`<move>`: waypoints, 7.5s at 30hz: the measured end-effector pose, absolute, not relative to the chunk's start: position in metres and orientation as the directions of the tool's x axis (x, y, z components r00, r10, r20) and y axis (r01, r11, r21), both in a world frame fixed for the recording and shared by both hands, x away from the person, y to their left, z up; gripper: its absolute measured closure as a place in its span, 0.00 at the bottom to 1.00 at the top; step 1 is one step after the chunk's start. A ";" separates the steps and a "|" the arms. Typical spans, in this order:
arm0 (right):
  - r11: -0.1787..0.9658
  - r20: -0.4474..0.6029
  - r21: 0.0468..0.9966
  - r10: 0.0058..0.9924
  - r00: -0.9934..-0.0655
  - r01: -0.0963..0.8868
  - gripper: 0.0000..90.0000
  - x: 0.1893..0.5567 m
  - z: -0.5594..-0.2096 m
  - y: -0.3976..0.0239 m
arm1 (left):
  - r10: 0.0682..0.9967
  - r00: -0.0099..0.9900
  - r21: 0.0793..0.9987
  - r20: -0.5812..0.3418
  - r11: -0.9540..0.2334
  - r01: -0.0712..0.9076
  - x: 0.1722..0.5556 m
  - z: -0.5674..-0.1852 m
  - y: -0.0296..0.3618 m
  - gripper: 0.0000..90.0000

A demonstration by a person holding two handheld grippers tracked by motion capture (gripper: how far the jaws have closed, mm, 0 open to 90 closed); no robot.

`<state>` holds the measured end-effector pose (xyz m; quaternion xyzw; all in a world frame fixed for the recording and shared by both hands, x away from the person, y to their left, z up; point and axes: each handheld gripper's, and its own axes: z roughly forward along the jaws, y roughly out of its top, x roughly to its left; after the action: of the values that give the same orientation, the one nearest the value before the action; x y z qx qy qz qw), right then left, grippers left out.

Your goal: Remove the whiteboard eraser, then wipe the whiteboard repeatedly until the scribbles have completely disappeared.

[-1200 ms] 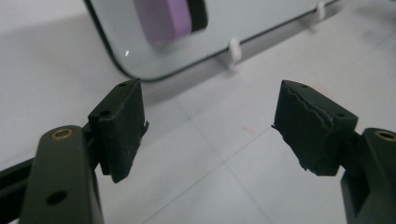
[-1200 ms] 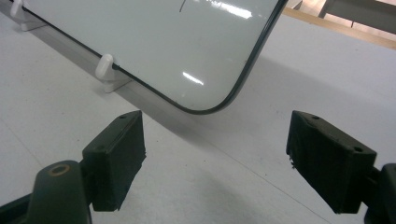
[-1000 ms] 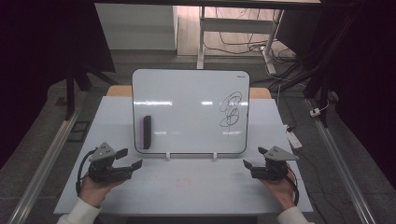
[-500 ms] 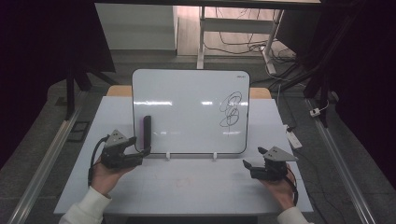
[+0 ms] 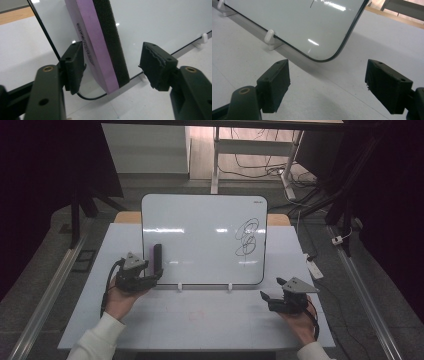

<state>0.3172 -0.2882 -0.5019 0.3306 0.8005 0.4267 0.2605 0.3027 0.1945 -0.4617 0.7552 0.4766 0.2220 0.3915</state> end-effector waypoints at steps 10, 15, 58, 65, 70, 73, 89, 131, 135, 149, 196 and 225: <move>0.418 -0.136 0.854 0.754 -0.643 0.310 0.22 0.317 -0.502 -0.288 | 0.906 0.423 0.800 -0.026 -0.235 0.553 0.306 -0.464 0.193 0.53; 0.417 -0.134 0.854 0.754 -0.643 0.310 0.22 0.317 -0.502 -0.288 | 0.910 0.413 0.798 -0.024 -0.232 0.557 0.307 -0.465 0.193 0.57; 0.435 0.012 0.829 0.613 -0.790 0.351 0.25 0.313 -0.465 -0.263 | 0.674 0.714 0.733 0.189 -0.581 0.355 0.261 -0.467 0.118 0.74; 0.455 0.058 0.806 0.575 -0.816 0.378 0.29 0.315 -0.458 -0.251 | 0.617 0.754 0.709 0.225 -0.634 0.308 0.256 -0.474 0.100 0.74; 0.491 0.106 0.770 0.533 -0.840 0.408 0.30 0.325 -0.445 -0.237 | 0.577 0.758 0.678 0.303 -0.690 0.254 0.253 -0.479 0.086 0.74; 0.540 0.123 0.734 0.492 -0.862 0.413 0.30 0.332 -0.433 -0.223 | 0.538 0.751 0.641 0.383 -0.740 0.203 0.249 -0.483 0.076 0.74; 0.769 0.181 0.504 0.351 -0.919 0.393 0.29 0.361 -0.421 -0.150 | 0.345 0.706 0.464 0.619 -0.886 0.027 0.232 -0.504 0.044 0.74; 0.950 0.303 0.155 0.216 -0.928 0.271 0.45 0.383 -0.455 -0.088 | 0.198 0.620 0.344 0.759 -0.930 -0.125 0.221 -0.512 0.032 0.57; 0.923 0.283 0.225 0.244 -0.928 0.312 0.45 0.383 -0.451 -0.100 | 0.230 0.632 0.373 0.740 -0.922 -0.101 0.222 -0.508 0.035 0.42; 0.724 0.074 0.613 0.346 -0.935 0.316 0.45 0.352 -0.435 -0.157 | 0.603 0.699 0.685 0.385 -0.694 0.222 0.234 -0.487 0.108 0.29; 0.400 -0.228 0.906 0.740 -0.632 0.142 0.45 0.338 -0.420 -0.231 | 0.870 0.488 0.758 -0.072 -0.271 0.594 0.249 -0.503 0.220 0.22; 0.506 -0.410 0.856 0.789 -0.458 0.105 0.45 0.422 -0.386 -0.198 | 0.867 0.494 0.758 -0.063 -0.281 0.589 0.249 -0.503 0.221 0.22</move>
<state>0.4220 -0.1979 -0.3861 0.2961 0.7546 0.3995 0.4282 0.2495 0.2212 -0.5026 0.7785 0.4675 0.1853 0.3757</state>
